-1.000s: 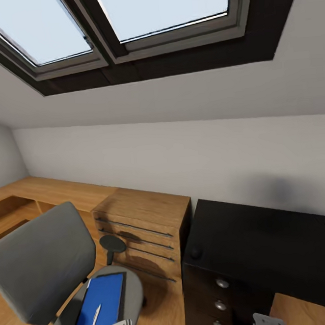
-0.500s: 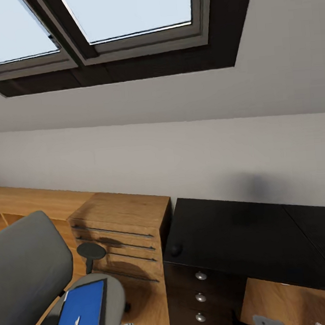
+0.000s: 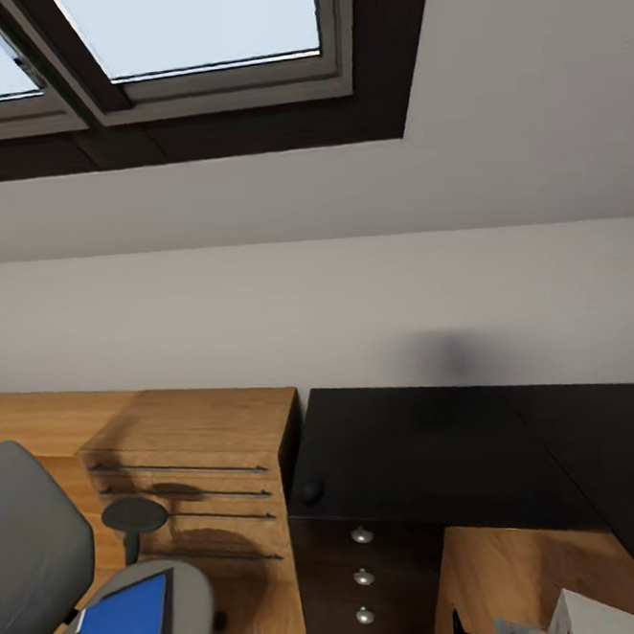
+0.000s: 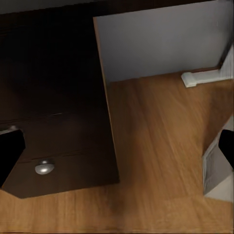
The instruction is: In the bedroom, organize the workspace by keeping the computer under the desk, ensuring the monitor is on the desk, placing the keyboard on the desk next to the monitor, placing the mouse on the desk next to the keyboard, moving the folder from the swivel chair onto the desk next to the mouse, stacking the notebook on top of the folder with the pen on top of the notebook, and positioning the swivel chair next to the desk.
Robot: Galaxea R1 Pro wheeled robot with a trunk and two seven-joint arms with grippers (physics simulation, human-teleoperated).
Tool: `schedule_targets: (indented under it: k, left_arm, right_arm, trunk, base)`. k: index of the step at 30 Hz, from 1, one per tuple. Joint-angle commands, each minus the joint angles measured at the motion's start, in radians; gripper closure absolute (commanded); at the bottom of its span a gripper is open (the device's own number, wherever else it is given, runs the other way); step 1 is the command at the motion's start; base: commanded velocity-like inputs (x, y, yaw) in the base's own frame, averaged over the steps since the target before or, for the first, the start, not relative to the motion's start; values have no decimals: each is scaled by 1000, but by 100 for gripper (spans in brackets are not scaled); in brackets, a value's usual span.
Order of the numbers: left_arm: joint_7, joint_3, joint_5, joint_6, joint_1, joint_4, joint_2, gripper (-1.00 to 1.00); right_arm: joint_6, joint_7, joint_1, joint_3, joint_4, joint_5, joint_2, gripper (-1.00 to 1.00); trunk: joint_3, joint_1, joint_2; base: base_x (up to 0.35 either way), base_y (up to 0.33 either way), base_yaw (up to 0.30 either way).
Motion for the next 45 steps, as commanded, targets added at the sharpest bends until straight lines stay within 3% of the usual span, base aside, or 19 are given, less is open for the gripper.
schedule_targets:
  k: [1, 10, 45]
  left_arm:
    - [6, -2, 7, 3, 0, -2, 1, -100]
    - [6, -6, 7, 3, 0, 26, 0, -100]
    - [7, -5, 6, 3, 0, 36, -2, -100]
  right_arm:
    - [-2, -1, 0, -1, 2, 0, 1, -100]
    - [-26, 0, 0, -1, 14, 0, 1, -100]
    - [-65, 0, 0, 2, 30, 0, 1, -100]
  trunk:
    - [-1, 0, -1]
    - [-1, 0, -1]
    - [-1, 0, -1]
  base:
    - [0, 271, -296]
    - [17, 186, -296]
    - [0, 3, -297]
